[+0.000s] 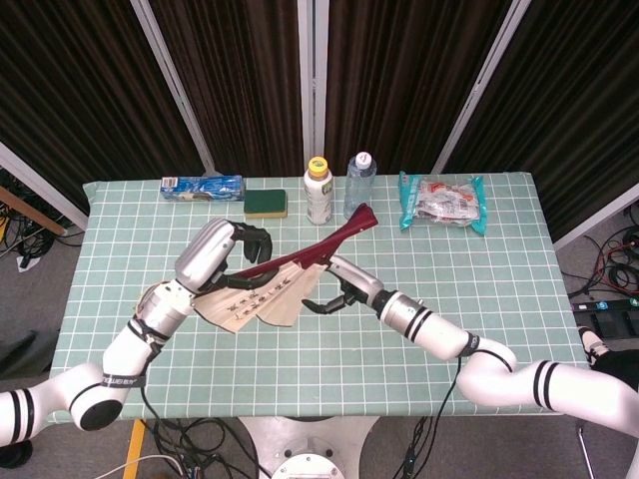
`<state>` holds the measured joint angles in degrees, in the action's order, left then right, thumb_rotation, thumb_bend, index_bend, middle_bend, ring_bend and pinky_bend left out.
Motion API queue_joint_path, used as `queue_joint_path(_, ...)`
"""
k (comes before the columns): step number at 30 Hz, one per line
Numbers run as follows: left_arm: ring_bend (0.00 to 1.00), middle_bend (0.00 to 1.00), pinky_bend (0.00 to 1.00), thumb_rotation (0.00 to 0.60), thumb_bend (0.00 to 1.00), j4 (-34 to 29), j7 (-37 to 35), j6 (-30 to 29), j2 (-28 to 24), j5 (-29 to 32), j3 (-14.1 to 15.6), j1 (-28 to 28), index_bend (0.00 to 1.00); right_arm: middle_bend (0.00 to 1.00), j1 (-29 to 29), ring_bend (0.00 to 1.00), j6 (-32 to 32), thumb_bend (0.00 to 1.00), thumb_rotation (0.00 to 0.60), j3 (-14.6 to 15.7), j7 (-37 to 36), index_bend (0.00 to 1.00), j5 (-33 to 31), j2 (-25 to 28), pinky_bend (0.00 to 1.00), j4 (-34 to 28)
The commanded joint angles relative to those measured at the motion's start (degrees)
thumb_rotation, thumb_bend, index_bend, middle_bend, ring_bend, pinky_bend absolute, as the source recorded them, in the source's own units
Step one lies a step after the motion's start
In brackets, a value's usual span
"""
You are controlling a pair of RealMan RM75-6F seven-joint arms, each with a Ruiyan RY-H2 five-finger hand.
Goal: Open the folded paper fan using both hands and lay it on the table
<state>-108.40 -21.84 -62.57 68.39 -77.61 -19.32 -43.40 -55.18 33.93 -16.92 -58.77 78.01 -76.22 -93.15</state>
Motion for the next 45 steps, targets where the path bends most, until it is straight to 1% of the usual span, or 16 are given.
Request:
queue_joint_path(1, 0.66, 0.68, 0.63, 0.600, 0.31, 0.0, 0.0, 0.0, 0.1, 0.0, 0.0, -0.1, 0.66, 0.22, -0.9, 0.00, -0.4, 0.32, 0.600, -1.0, 1.3, 0.31, -1.9, -1.1, 0.01, 0.2)
queue_joint_path(4, 0.66, 0.68, 0.63, 0.600, 0.31, 0.0, 0.0, 0.0, 0.1, 0.1, -0.1, -0.2, 0.66, 0.24, -1.3, 0.02, -0.4, 0.36, 0.600, -1.5, 2.7, 0.37, -3.5, -1.9, 0.01, 0.3)
queue_joint_path(7, 0.66, 0.68, 0.63, 0.600, 0.31, 0.1, 0.0, -0.2, 0.2, 0.0, -0.1, -0.1, 0.66, 0.27, -1.4, 0.05, 0.3, 0.45, 0.600, -2.0, 4.7, 0.45, -5.8, -3.0, 0.01, 0.6)
queue_joint_path(8, 0.66, 0.68, 0.63, 0.600, 0.31, 0.1, 0.0, -0.2, 0.2, -0.1, 0.0, 0.0, 0.66, 0.30, -1.3, 0.08, 1.1, 0.53, 0.600, -2.1, 6.4, 0.52, -6.9, -3.5, 0.02, 1.0)
queue_joint_path(9, 0.66, 0.68, 0.63, 0.600, 0.31, 0.2, 0.1, -0.3, 0.2, -0.3, 0.1, 0.0, 0.66, 0.32, -1.3, 0.10, 1.9, 0.58, 0.600, -2.1, 8.2, 0.57, -7.7, -3.9, 0.03, 1.4)
queue_joint_path(11, 0.66, 0.68, 0.63, 0.600, 0.31, 0.3, 0.3, -0.6, 0.2, -0.7, 0.5, 0.3, 0.66, 0.35, -1.4, 0.14, 3.8, 0.65, 0.600, -1.8, 13.1, 0.66, -9.4, -4.9, 0.05, 2.3)
queue_joint_path(13, 0.66, 0.68, 0.63, 0.600, 0.31, 0.8, 0.8, -1.0, 0.2, -1.4, 1.1, 0.7, 0.66, 0.38, -1.2, 0.17, 6.6, 0.69, 0.600, -1.5, 18.9, 0.73, -11.5, -5.9, 0.06, 3.0)
queue_joint_path(15, 0.66, 0.68, 0.63, 0.600, 0.31, 1.8, 1.7, -1.6, 0.4, -2.0, 1.8, 1.1, 0.66, 0.39, -0.7, 0.18, 9.3, 0.71, 0.600, -1.3, 24.0, 0.75, -13.4, -6.6, 0.06, 3.3)
queue_joint_path(19, 0.66, 0.68, 0.63, 0.600, 0.32, 4.1, 4.3, -3.0, 1.0, -4.2, 3.5, 1.9, 0.66, 0.40, 0.1, 0.18, 12.9, 0.71, 0.600, -0.8, 31.3, 0.76, -14.9, -6.9, 0.07, 4.2)
queue_joint_path(22, 0.66, 0.68, 0.62, 0.600, 0.32, 6.7, 8.7, -5.1, 2.3, -7.0, 5.3, 2.8, 0.66, 0.40, 1.0, 0.18, 15.8, 0.71, 0.600, 0.3, 36.5, 0.76, -13.3, -6.6, 0.06, 5.2)
queue_joint_path(24, 0.66, 0.68, 0.62, 0.600, 0.32, 8.6, 11.4, -6.4, 3.5, -8.7, 6.5, 3.3, 0.66, 0.40, 1.9, 0.18, 17.9, 0.71, 0.600, 1.3, 39.9, 0.76, -11.5, -6.3, 0.06, 6.1)
queue_joint_path(29, 0.66, 0.68, 0.62, 0.600, 0.32, 13.6, 18.6, -9.3, 6.6, -12.6, 8.9, 4.2, 0.66, 0.40, 4.0, 0.18, 22.7, 0.71, 0.600, 3.7, 45.7, 0.76, -6.5, -6.1, 0.06, 8.4)
queue_joint_path(32, 0.66, 0.68, 0.62, 0.600, 0.32, 17.7, 24.3, -11.6, 9.6, -15.1, 9.9, 4.7, 0.66, 0.40, 5.7, 0.18, 27.0, 0.71, 0.600, 5.7, 49.4, 0.76, -2.1, -7.1, 0.06, 11.3)
queue_joint_path(38, 0.66, 0.67, 0.61, 0.600, 0.32, 24.5, 31.6, -14.7, 14.4, -18.0, 11.5, 5.6, 0.65, 0.40, 8.9, 0.18, 33.8, 0.70, 0.600, 8.2, 52.1, 0.76, 3.2, -9.9, 0.06, 17.8)
queue_joint_path(42, 0.66, 0.66, 0.61, 0.600, 0.32, 28.1, 35.7, -15.3, 16.6, -19.1, 12.6, 6.1, 0.65, 0.40, 10.6, 0.18, 37.0, 0.69, 0.600, 8.8, 52.4, 0.75, 5.4, -12.1, 0.06, 22.8)
queue_joint_path(45, 0.66, 0.66, 0.61, 0.600, 0.32, 30.2, 38.5, -15.9, 17.9, -19.0, 12.6, 6.5, 0.64, 0.40, 11.4, 0.18, 39.0, 0.69, 0.600, 8.9, 52.9, 0.74, 6.6, -13.5, 0.05, 26.1)
